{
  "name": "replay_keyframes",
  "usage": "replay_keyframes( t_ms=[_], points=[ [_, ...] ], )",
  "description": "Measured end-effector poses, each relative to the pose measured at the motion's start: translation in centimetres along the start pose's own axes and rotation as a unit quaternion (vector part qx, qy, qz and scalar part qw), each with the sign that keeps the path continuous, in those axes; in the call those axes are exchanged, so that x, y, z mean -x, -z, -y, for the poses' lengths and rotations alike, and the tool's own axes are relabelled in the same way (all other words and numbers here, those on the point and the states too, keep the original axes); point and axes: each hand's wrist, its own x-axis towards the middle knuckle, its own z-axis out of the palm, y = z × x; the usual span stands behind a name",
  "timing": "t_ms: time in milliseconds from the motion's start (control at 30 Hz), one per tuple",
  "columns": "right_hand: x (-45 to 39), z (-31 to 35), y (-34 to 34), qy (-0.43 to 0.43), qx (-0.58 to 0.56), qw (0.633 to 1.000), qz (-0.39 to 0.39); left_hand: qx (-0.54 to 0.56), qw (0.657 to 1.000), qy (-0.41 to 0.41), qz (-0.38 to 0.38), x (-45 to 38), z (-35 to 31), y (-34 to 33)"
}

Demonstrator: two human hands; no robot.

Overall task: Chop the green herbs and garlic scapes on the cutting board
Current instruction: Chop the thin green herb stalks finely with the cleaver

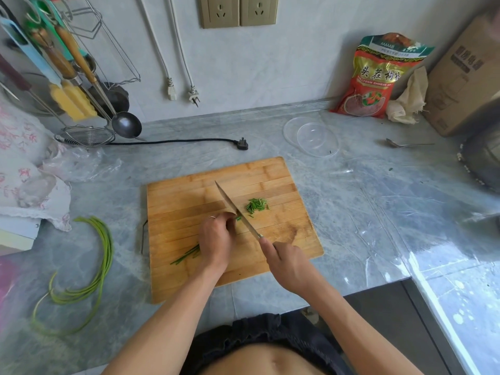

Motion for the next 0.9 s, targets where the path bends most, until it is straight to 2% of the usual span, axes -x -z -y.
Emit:
replay_keyframes(
  t_ms=[233,500,667,800,900],
  points=[
    [-0.2,-0.7,-0.8,0.015,0.029,0.999,-0.011,0.001,1.0,-0.007,0.02,0.2,0.6,-0.7],
    [0.5,0.4,-0.9,0.041,0.019,0.999,0.007,-0.016,0.998,0.061,-0.001,0.0,1.2,-1.2],
    [0.3,0.1,-1.6,0.004,0.005,1.0,-0.018,-0.028,0.998,0.065,-0.005,0.1,0.8,-1.1],
    [0.4,0.5,-1.7,0.015,0.035,0.999,0.002,-0.044,0.997,0.062,-0.008,0.2,0.7,-1.1],
    [-0.6,0.6,-1.9,-0.026,0.043,0.999,0.012,-0.048,0.996,0.072,-0.005,0.1,0.5,-1.1]
  ],
)
